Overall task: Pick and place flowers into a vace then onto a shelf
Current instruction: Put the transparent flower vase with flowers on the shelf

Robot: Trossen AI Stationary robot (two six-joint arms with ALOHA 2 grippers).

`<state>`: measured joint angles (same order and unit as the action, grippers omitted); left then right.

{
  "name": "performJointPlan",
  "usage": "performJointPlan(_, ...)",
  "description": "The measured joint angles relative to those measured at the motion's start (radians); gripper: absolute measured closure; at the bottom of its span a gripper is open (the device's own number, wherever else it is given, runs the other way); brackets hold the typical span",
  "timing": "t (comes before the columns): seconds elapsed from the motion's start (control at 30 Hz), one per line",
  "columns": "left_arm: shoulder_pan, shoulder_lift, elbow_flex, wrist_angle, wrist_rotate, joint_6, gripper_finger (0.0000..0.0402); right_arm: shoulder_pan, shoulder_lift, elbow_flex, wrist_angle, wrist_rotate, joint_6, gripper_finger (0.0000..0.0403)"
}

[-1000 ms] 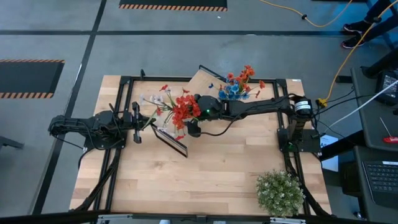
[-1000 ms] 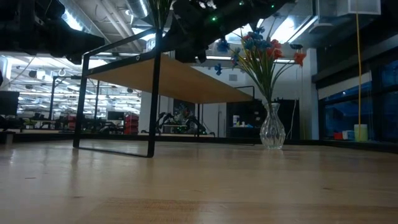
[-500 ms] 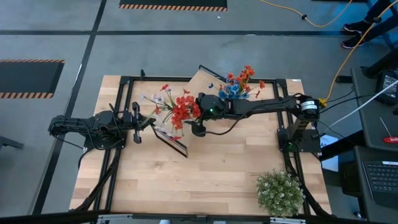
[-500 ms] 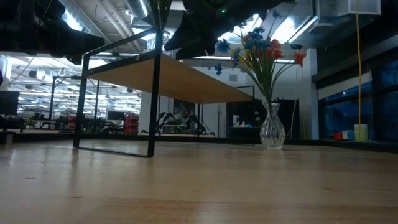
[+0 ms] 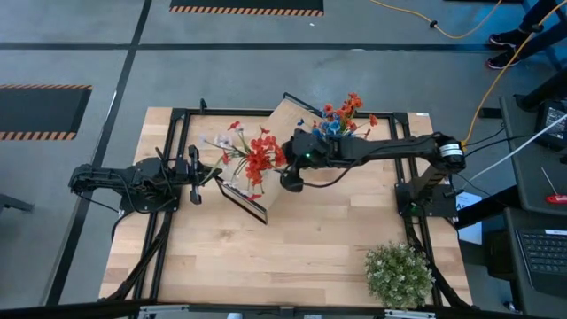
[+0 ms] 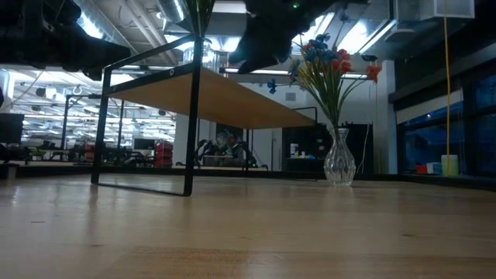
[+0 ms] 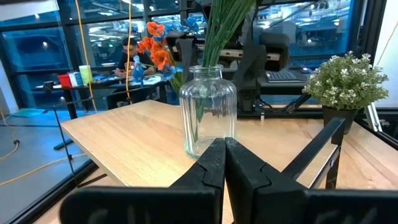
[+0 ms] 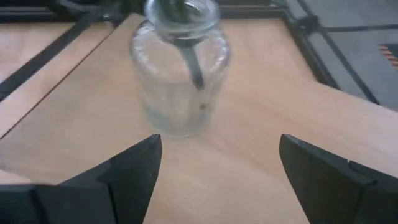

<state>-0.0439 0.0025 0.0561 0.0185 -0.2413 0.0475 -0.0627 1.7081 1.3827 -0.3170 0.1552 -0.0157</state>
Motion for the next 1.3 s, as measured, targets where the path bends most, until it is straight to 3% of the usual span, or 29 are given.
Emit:
performJointPlan(0.4,0.0,0.0,0.0,-0.002,-0.001,0.0,0.0397,0.148,-0.117,-0.031,-0.095,0.169,0.04,0.0079)
performJointPlan(0.5,0.0,0.0,0.0,-0.002,-0.001,0.0,0.0398,0.192,-0.166,-0.119,-0.069,0.218,0.108,0.0079)
performJointPlan(0.8,0.0,0.0,0.0,-0.006,-0.001,0.0,0.0398,0.345,-0.362,-0.461,0.226,0.333,0.243,0.0079)
performJointPlan(0.93,0.0,0.0,0.0,-0.015,-0.001,0.0,0.0398,0.406,-0.428,-0.571,0.243,0.35,0.304,0.0079)
performJointPlan(1.13,0.0,0.0,0.0,-0.02,-0.001,0.0,0.0398,0.46,-0.523,-0.708,0.241,0.503,0.35,0.0079)
performJointPlan(1.3,0.0,0.0,0.0,-0.02,-0.001,0.0,0.0398,0.465,-0.609,-0.789,0.186,0.527,0.457,0.0079)
